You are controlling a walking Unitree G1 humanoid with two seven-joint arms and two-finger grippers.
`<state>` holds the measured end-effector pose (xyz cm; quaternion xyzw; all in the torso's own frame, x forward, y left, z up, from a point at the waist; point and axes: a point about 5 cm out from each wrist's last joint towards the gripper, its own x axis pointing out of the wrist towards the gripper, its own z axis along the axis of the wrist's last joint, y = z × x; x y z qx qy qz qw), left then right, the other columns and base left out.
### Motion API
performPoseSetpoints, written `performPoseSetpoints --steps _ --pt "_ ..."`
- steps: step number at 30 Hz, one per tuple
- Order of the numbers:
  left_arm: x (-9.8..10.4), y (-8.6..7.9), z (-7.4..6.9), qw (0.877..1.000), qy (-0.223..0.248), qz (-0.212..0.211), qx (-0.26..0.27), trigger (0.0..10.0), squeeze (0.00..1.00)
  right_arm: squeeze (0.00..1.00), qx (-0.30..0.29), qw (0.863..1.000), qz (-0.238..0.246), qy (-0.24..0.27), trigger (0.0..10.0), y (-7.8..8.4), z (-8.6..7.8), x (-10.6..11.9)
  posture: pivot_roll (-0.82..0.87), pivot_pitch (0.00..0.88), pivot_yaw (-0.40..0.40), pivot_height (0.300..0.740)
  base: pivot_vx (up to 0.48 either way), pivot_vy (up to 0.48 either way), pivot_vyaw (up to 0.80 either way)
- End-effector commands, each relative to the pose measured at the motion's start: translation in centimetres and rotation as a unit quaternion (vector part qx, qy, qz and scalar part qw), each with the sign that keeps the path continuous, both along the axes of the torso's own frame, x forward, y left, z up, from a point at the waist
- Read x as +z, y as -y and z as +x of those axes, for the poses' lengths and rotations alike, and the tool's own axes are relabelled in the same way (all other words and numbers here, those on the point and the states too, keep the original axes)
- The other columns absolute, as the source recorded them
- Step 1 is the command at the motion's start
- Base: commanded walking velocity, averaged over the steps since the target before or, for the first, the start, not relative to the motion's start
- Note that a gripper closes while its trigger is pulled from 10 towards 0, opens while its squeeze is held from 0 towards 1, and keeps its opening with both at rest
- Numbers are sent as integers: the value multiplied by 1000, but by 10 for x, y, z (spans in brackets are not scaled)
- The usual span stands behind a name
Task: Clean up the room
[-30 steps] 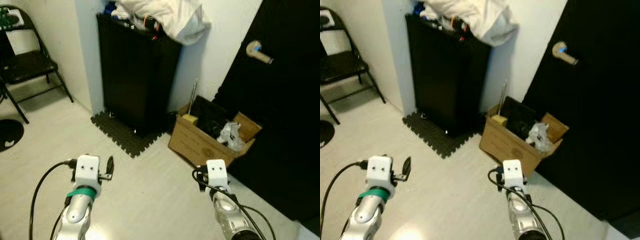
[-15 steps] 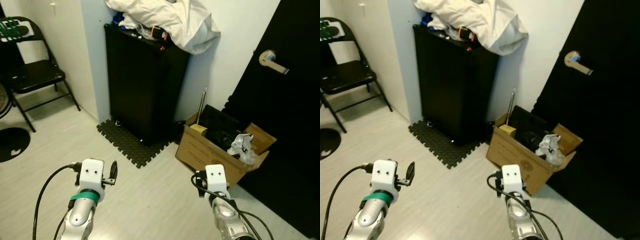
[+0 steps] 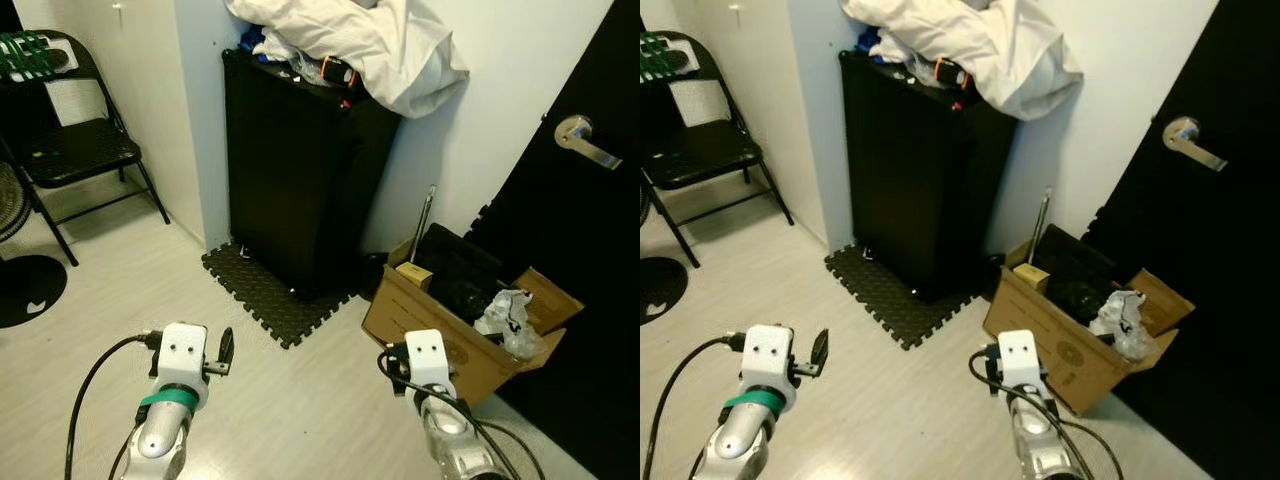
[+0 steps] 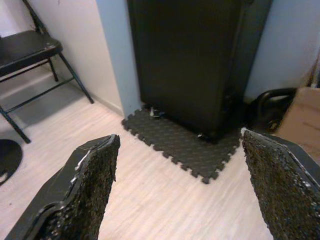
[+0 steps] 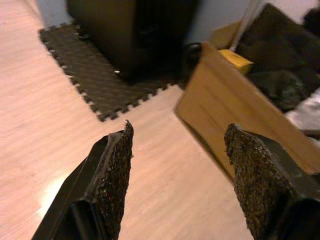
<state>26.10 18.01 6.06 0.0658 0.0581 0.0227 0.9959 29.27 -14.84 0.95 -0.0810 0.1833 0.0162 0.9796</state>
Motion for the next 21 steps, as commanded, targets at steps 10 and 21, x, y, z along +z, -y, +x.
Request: performPoseSetpoints --steps 10,21 --pt "-5 2 -4 1000 -8 -3 5 10000 0 0 -6 1000 -4 -13 10000 7 -5 -6 94 0 -29 740 49 0 0" --pt "-3 0 -4 1000 -1 -2 10 10000 0 0 4 1000 -9 -11 10000 5 -6 -6 95 0 -26 740 0 0 0"
